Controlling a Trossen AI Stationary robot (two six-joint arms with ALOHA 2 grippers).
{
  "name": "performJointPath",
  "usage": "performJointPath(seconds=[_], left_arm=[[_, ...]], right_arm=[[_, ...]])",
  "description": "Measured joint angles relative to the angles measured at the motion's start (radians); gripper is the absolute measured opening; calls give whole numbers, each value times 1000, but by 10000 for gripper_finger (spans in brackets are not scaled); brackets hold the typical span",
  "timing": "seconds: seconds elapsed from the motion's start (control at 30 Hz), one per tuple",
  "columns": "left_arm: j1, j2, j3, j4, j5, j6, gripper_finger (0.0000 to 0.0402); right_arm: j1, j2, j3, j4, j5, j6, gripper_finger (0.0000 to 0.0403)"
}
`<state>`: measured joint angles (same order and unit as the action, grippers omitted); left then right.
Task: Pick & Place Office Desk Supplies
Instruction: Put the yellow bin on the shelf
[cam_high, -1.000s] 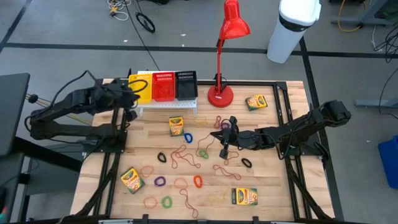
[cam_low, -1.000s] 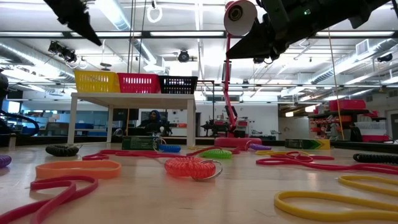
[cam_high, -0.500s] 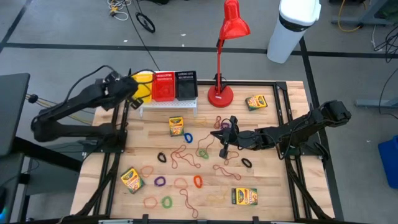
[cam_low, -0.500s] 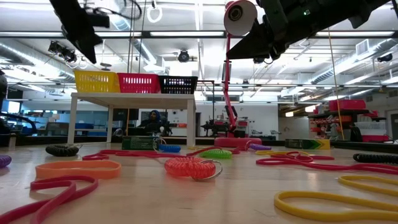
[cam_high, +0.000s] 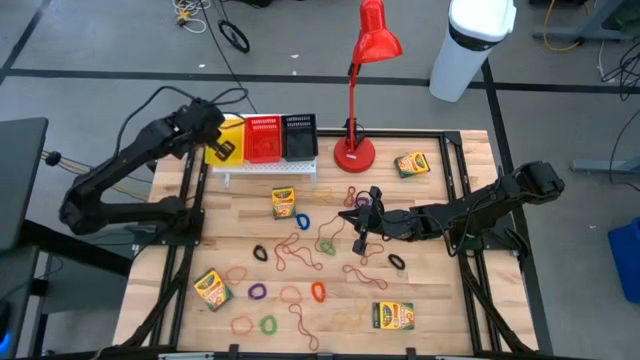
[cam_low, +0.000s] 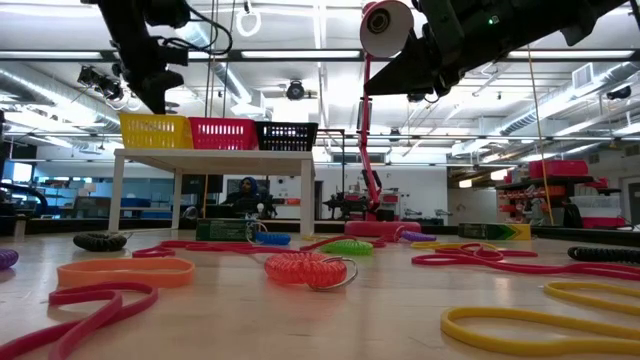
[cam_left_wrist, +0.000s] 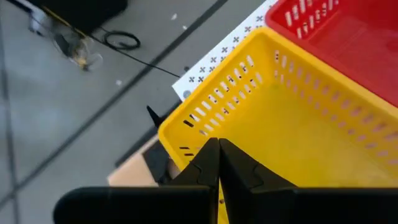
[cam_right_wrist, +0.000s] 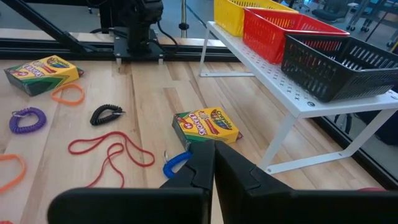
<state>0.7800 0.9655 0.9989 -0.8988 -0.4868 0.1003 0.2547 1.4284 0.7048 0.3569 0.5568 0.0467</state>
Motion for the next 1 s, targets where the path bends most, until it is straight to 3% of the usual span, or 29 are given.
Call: performJointPath(seconds=[0.33, 0.83, 1.0], left_arm=[[46, 75, 0, 95, 177, -38, 7], [29, 172, -1, 177, 178, -56, 7], [24, 172, -1, 178, 221, -63, 7]], right_arm=[[0, 0, 0, 0, 0, 0, 21], [0, 0, 0, 0, 0, 0, 21], [0, 0, 0, 0, 0, 0, 21]])
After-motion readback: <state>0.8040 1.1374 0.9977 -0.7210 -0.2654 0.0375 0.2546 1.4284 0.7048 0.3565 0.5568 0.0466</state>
